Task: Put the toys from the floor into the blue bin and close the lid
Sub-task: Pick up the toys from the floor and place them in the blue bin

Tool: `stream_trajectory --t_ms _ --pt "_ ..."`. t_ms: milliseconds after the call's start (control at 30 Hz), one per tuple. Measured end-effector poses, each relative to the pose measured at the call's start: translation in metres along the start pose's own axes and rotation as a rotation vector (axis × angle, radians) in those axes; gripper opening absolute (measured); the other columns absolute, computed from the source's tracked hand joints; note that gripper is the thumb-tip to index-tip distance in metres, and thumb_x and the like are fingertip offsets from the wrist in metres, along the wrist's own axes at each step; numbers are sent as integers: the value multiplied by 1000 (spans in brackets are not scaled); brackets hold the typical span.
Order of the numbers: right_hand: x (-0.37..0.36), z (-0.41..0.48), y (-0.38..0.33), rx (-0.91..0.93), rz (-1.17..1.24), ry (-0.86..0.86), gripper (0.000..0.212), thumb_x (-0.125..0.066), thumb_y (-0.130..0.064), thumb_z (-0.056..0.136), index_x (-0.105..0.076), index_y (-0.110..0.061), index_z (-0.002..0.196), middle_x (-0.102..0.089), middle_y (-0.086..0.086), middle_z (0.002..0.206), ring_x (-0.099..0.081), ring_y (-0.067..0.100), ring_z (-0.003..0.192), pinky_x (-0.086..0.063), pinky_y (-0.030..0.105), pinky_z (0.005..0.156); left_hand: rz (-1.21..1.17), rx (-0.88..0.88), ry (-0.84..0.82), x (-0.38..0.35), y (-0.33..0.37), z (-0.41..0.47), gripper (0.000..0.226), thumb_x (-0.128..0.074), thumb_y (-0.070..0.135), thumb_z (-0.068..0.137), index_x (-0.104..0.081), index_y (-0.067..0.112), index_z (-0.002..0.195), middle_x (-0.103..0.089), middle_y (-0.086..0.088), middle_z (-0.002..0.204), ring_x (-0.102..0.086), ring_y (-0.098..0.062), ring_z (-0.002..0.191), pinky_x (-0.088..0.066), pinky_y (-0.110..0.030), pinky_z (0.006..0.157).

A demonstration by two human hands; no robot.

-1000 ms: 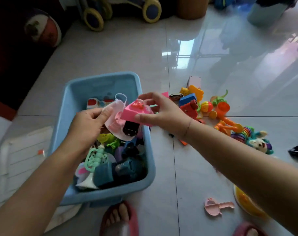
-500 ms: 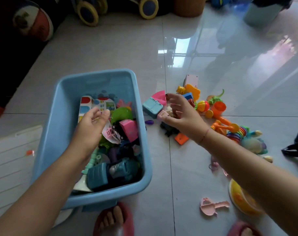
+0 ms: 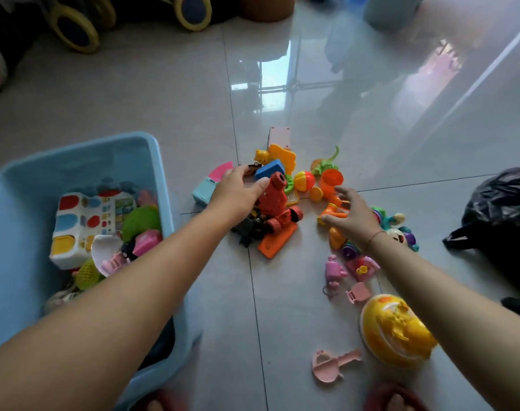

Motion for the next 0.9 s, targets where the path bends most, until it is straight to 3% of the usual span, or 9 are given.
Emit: stream_trajectory --t_ms 100,233,367,467,567,667,733,833,900 --pt "1 10 9 12 -204 32 73 -77 -29 73 -42 -21 136 -46 9 136 -44 25 126 -38 42 106 135 53 -105 -27 -15 30 67 -55 45 90 -30 15 146 -35 -10 148 -41 -28 131 -37 -42 107" --pt "6 11 30 -38 -559 38 74 -74 -44 70 -40 -30 135 -44 3 138 -38 26 130 -29 44 103 148 30 -235 -56 -25 53 73 -61 39 88 -26 15 147 -32 -9 152 -33 -27 138 -30 -39 109" --pt "-3 6 50 -76 -625 -77 72 -71 -46 72 -38 -33 135 -45 -1 140 -40 26 130 -28 47 102 51 106 -354 -82 -50 71 87 -67 46 81 -19 21 150 -30 -3 154 -33 -25 139 -30 -42 113" --pt "-13 3 57 -76 -705 -135 63 -66 -43 79 -40 -30 134 -48 1 136 -44 27 126 -29 48 102 228 109 -281 -87 -62 84 84 -67 54 76 -32 21 145 -39 -7 147 -38 -30 134 -35 -48 109" --pt "-12 4 56 -76 -607 -76 39 -57 -33 88 -50 -27 126 -58 1 126 -51 25 119 -29 44 101 378 84 -209 -89 -61 83 61 -67 60 72 -59 23 119 -58 -8 124 -52 -30 116 -46 -46 98" --pt "0 4 58 -127 -378 39 27 -57 -27 89 -59 -22 115 -65 2 117 -58 24 110 -38 41 99 311 75 -210 -96 -63 72 34 -68 45 80 -64 18 101 -63 -6 111 -57 -25 106 -48 -36 91" --pt "7 3 61 -170 -215 96 22 -58 -23 89 -62 -19 110 -66 4 113 -60 25 106 -46 43 95 151 149 -290 -107 -70 59 40 -67 39 84 -57 14 113 -59 -6 115 -57 -23 107 -47 -34 93" --pt "4 -3 64 -219 -110 64 21 -59 -21 89 -63 -14 108 -67 8 107 -63 26 101 -51 42 90 -95 261 -365 -121 -73 39 68 -72 43 77 -43 13 132 -54 -7 126 -54 -25 115 -45 -41 101" --pt "-6 -9 65 -250 -66 13 23 -60 -21 89 -61 -13 110 -67 9 104 -64 26 98 -53 40 87 -162 270 -439 -136 -71 28 65 -74 39 77 -49 13 131 -57 -7 129 -55 -24 116 -44 -37 102"
Point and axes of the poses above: each hand's wrist, its own z-axis towards the middle knuckle, its own x-axis out of the back of the hand, y = z × x, the point moved 10 cm from there along z, towards the middle knuckle
